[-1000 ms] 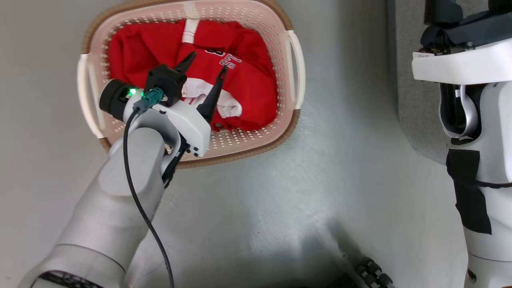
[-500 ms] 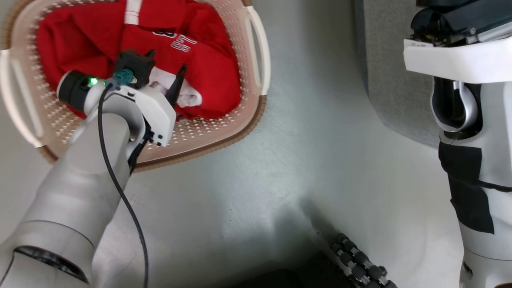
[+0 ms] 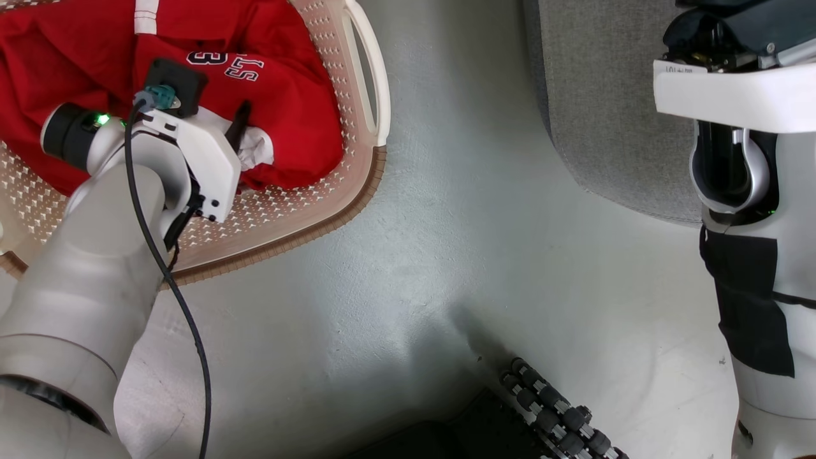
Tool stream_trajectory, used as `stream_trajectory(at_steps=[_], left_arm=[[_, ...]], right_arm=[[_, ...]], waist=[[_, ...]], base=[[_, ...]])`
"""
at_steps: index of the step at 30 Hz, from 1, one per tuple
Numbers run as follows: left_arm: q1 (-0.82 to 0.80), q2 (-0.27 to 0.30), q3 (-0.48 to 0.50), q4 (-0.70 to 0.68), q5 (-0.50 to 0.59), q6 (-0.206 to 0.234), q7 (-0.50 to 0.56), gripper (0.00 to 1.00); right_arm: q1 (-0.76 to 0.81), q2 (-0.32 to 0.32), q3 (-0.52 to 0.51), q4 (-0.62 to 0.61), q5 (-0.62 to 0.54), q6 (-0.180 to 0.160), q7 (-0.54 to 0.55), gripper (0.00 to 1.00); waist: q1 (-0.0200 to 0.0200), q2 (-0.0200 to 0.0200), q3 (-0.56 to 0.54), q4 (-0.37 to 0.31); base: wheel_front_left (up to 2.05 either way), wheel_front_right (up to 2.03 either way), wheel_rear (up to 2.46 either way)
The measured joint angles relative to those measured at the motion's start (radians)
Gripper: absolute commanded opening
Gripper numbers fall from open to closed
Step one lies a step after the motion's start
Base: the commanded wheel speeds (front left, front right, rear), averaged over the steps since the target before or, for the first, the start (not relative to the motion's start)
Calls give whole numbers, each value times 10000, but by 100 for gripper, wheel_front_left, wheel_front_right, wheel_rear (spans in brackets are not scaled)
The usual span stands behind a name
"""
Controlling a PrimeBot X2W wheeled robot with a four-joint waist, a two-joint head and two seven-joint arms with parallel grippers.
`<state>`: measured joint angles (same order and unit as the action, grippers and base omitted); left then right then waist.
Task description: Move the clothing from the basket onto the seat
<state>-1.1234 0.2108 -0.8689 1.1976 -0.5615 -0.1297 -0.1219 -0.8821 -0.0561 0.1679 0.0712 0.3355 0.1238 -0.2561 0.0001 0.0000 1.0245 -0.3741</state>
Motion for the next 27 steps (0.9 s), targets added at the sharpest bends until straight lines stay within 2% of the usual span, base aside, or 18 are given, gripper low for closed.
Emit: stream_trajectory(at_steps=[4,5,6,7,17,22,27], left_arm=[[-254,-6,-144,380,-31,0,267,100],[-303,-6,-161,454,-31,0,318,96],[-328,-6,-171,508,-31,0,341,40],[-337,-6,-226,558,-17,0,357,0],[-337,-40,-360,782,-44,0,491,0],[-322,-82,-320,788,-347,0,-79,0],[-136,-403,-334,612,-545,0,-746,0]], right_arm=[[189,6,-73,-33,0,0,0,100],[222,8,-88,-38,2,0,0,100],[259,15,-109,-40,4,0,0,100],[295,19,-130,-42,13,0,0,100],[332,25,-309,-54,23,0,0,100],[328,27,-347,27,82,0,0,100],[378,31,-460,213,-144,0,0,100]], waist=[[0,0,-13,-15],[0,0,-19,-21],[-1,0,-28,-30],[0,0,-41,-43],[0,0,-164,-56],[0,0,-303,-39],[0,0,-750,161]], base=[[0,0,0],[0,0,0],[0,0,0],[0,0,0],[0,0,0],[0,0,0],[0,0,0]])
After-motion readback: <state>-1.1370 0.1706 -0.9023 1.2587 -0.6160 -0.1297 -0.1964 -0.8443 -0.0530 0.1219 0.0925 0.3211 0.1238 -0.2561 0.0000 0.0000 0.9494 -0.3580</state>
